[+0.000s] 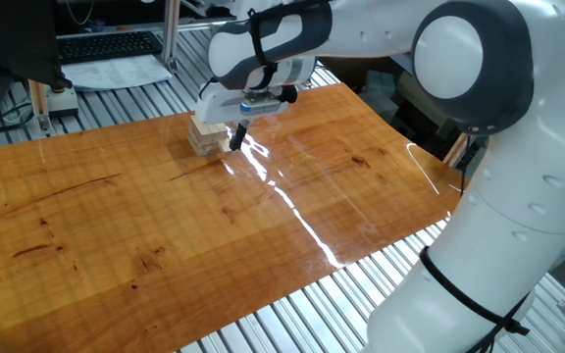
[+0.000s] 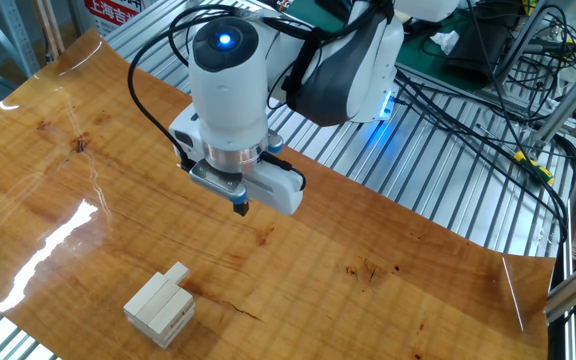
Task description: Play Jenga
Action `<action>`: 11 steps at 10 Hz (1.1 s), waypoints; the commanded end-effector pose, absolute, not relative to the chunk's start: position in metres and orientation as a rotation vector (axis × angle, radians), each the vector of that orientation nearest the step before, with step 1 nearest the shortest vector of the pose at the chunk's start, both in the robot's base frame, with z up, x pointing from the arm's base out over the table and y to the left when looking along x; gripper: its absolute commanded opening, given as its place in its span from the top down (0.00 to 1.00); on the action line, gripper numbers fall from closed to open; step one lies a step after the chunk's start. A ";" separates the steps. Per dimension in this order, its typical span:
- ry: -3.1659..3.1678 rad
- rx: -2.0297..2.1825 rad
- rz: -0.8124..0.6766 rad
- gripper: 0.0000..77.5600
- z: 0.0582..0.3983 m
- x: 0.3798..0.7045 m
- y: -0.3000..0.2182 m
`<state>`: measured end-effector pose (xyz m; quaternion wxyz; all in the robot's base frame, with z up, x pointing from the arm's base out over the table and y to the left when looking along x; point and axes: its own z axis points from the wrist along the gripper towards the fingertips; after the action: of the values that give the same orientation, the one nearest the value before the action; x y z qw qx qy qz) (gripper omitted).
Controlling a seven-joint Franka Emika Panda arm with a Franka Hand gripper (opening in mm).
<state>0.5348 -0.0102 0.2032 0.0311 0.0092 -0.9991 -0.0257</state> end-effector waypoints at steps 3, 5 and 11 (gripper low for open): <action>-3.085 -0.034 -0.051 1.00 0.204 0.536 -0.010; -3.096 -0.032 -0.040 1.00 0.205 0.536 -0.010; -3.088 -0.043 0.002 1.00 0.214 0.588 -0.005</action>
<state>0.5741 -0.0061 0.2089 0.0264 -0.0116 -0.9996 -0.0059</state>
